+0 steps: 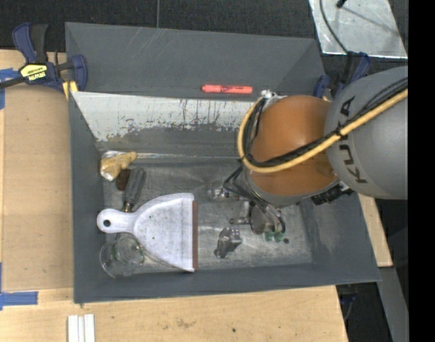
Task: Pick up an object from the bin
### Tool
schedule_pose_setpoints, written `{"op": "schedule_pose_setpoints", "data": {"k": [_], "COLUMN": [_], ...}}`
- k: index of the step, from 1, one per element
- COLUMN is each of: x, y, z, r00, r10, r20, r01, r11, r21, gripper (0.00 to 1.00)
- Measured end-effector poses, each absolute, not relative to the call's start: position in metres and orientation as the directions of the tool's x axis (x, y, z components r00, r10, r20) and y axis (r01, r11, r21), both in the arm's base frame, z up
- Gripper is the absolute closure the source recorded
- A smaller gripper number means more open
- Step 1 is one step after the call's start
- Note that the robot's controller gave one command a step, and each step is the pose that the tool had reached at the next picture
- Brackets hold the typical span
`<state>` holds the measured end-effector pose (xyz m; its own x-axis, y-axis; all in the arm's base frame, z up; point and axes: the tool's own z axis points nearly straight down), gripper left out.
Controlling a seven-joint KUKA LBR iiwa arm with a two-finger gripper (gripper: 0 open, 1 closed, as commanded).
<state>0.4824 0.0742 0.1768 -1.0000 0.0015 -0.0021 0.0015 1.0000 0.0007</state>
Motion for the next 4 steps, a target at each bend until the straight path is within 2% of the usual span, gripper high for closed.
{"op": "schedule_pose_setpoints", "data": {"k": [1, 2, 3, 4], "x": [0.482, 0.495, 0.496, 0.496], "y": [0.074, 0.187, 0.186, 0.186], "z": [0.177, 0.128, 0.128, 0.128], "r00": [-1.0, -0.992, -0.992, -0.993], "r10": [0.001, -0.124, -0.123, -0.122], "r20": [-0.002, -0.004, -0.004, -0.004], "r01": [0.001, -0.124, -0.123, -0.122], "r11": [1.0, 0.992, 0.992, 0.993], "r21": [0.001, 0.001, 0.001, 0.001], "gripper": [0.0, 1.0, 0.0, 0.0]}}
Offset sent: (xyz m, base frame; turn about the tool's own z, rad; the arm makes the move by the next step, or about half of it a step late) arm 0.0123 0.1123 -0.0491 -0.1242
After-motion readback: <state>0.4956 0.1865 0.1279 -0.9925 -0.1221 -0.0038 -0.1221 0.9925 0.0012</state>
